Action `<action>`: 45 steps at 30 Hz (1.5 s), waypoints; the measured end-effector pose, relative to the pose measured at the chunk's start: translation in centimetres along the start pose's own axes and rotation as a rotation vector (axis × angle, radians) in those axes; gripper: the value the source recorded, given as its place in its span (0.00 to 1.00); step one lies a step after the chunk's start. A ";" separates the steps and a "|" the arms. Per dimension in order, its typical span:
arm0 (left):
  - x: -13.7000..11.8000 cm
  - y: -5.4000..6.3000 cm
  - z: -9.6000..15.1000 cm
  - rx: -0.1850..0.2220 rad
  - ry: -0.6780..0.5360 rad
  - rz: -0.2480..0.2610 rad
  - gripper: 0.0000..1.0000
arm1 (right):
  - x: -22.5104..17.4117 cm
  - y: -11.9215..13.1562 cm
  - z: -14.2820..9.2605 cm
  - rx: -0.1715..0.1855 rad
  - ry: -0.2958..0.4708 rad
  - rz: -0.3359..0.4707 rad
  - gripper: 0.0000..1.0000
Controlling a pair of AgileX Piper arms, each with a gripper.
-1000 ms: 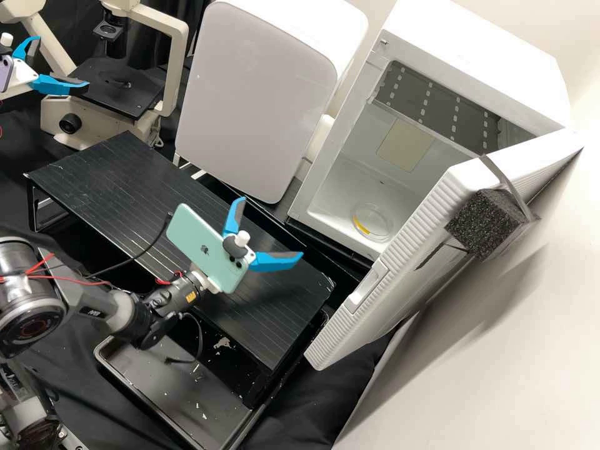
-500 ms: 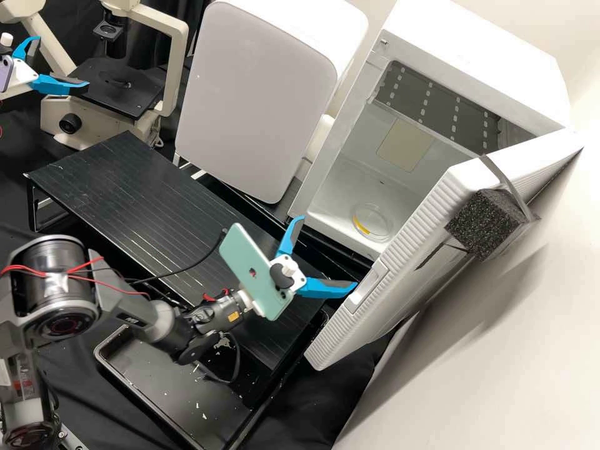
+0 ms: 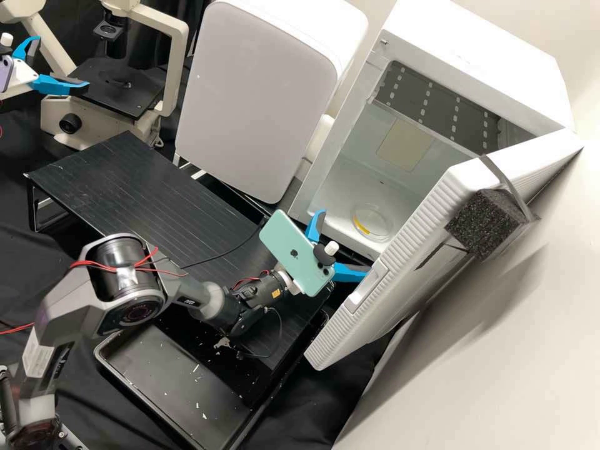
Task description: Take the petri dish out of the incubator
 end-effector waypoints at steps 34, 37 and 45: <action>0.0 0.0 0.0 0.000 0.000 0.000 1.00 | 3.9 0.1 -0.6 -0.098 0.027 0.021 1.00; 0.0 0.0 0.0 0.000 0.000 0.000 1.00 | 4.1 -0.2 -0.2 -0.097 0.016 0.018 1.00; 0.0 0.0 0.0 0.000 0.000 0.000 1.00 | 5.0 -0.1 0.0 -0.098 0.012 0.021 1.00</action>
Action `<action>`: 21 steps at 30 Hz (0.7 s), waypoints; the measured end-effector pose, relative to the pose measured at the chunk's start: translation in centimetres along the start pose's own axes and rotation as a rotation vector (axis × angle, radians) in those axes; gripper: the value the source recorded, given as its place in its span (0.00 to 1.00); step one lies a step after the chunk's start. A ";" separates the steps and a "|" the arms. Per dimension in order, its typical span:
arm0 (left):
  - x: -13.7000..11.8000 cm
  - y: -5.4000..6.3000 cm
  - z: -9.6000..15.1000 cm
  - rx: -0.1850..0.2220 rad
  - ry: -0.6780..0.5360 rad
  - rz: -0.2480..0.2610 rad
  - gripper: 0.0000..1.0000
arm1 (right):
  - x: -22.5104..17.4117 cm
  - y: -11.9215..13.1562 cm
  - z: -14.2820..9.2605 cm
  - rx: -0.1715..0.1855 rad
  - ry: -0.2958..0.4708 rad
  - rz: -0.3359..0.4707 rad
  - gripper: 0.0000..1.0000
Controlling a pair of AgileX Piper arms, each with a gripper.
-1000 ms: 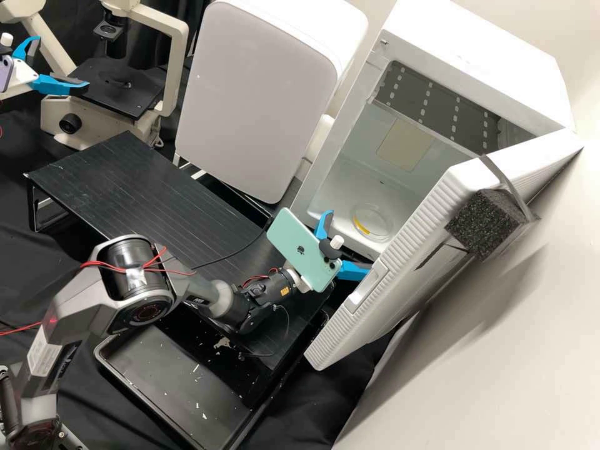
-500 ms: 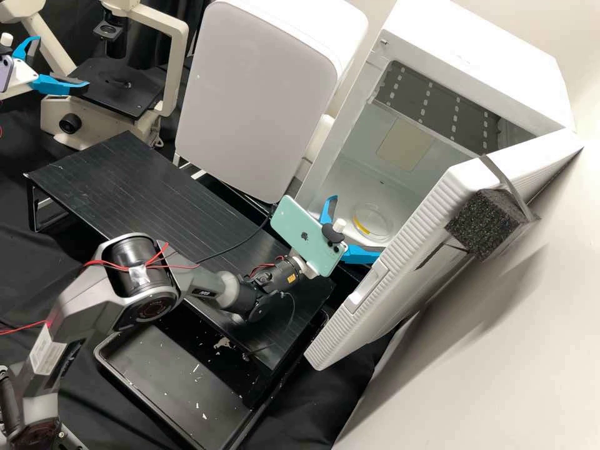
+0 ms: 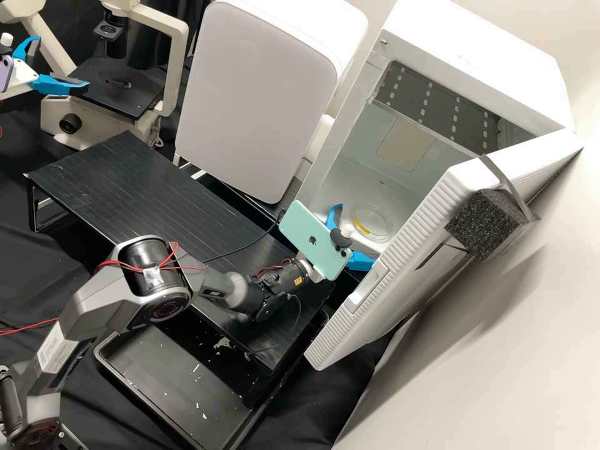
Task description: Take the petri dish out of the incubator
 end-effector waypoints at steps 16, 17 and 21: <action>0.0 0.0 0.0 0.000 0.000 0.000 1.00 | 1.8 0.2 0.3 -0.010 -0.007 0.000 1.00; 0.0 0.0 0.0 0.000 0.000 0.000 1.00 | 1.8 0.2 0.3 -0.010 -0.006 0.001 1.00; 0.0 0.0 0.0 0.000 0.000 0.000 1.00 | 2.0 0.1 0.4 -0.010 -0.010 -0.002 1.00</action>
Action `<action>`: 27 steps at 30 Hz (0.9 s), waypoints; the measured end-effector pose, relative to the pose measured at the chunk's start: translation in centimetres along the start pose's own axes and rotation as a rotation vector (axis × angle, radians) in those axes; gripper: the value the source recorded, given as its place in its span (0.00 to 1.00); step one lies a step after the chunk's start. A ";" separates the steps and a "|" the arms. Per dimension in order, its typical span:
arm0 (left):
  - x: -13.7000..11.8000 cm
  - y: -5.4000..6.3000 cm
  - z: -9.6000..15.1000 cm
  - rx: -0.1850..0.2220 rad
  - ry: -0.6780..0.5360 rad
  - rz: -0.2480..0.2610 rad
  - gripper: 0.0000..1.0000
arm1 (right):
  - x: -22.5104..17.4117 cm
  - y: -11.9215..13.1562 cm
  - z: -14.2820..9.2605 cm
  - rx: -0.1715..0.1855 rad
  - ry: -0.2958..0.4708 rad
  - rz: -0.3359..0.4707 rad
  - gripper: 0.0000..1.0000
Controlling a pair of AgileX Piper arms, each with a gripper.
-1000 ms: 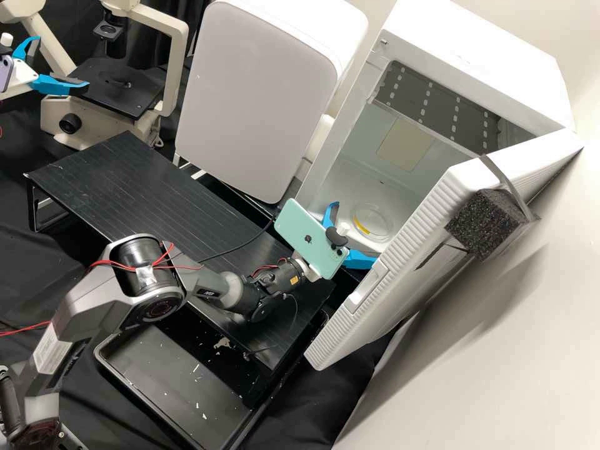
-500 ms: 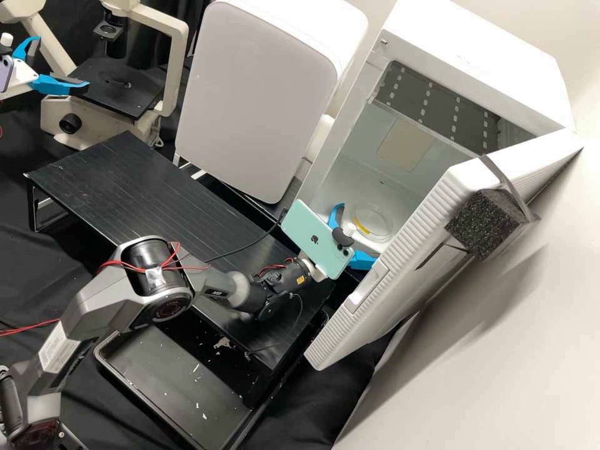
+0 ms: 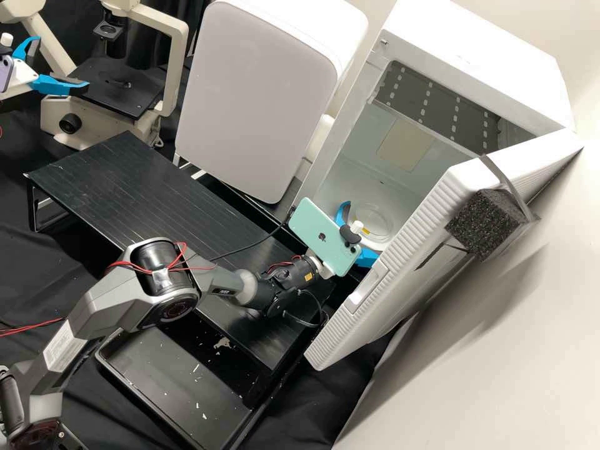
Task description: Take the petri dish out of the incubator
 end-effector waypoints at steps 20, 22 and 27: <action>0.0 0.0 0.0 0.000 0.000 0.000 1.00 | 0.5 0.1 -0.5 -0.042 0.024 -0.037 1.00; 0.0 0.0 0.0 0.000 0.000 0.000 1.00 | 0.5 0.1 -0.5 -0.041 0.025 -0.037 1.00; 0.0 0.0 0.0 0.000 0.000 0.000 1.00 | 0.7 0.0 -0.4 -0.039 0.019 -0.042 1.00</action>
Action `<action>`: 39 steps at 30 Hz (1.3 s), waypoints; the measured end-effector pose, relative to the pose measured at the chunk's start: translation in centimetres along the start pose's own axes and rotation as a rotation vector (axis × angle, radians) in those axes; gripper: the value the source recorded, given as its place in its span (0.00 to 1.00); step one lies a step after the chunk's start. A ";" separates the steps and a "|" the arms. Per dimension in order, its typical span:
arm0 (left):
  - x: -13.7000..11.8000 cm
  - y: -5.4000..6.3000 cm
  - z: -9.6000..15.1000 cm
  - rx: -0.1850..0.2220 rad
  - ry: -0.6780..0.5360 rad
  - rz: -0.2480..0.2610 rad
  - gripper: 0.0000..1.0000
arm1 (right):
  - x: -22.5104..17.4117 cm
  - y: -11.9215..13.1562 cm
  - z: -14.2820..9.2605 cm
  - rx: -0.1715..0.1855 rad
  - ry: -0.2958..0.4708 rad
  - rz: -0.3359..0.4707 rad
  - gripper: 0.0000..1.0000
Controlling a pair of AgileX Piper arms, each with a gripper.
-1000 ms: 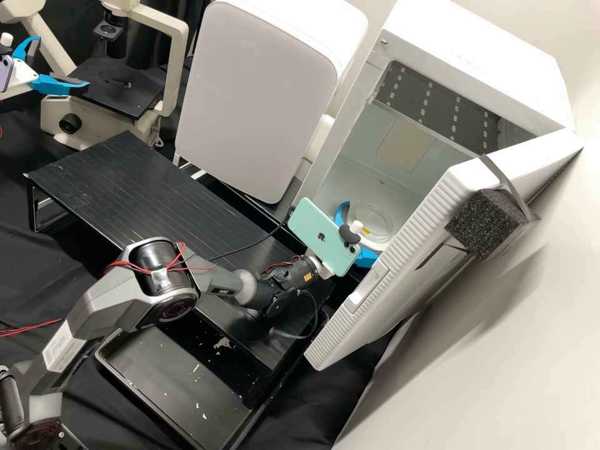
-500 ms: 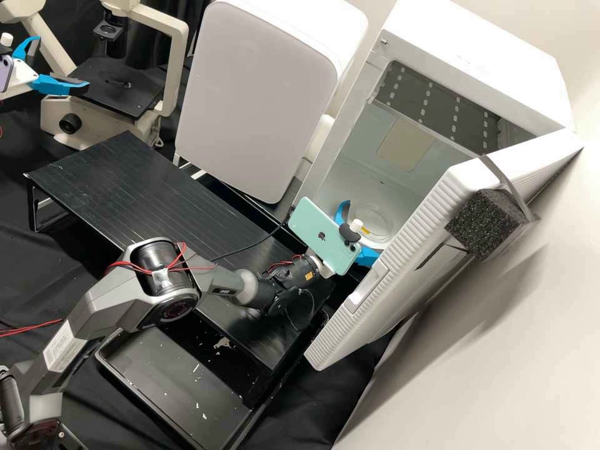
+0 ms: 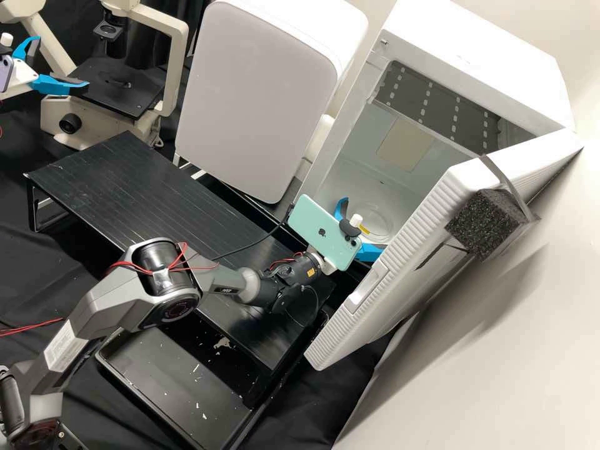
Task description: Take the petri dish out of the incubator
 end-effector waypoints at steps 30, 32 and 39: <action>0.0 0.0 0.0 0.000 0.000 0.000 1.00 | 0.5 -0.6 -0.2 0.000 0.014 -0.060 0.00; 0.0 0.0 0.0 0.000 0.000 0.000 1.00 | 0.5 -0.6 -0.2 0.000 0.014 -0.060 0.00; 0.0 0.0 0.0 0.000 0.000 0.000 1.00 | 0.8 -0.4 -0.2 -0.005 0.012 -0.063 0.00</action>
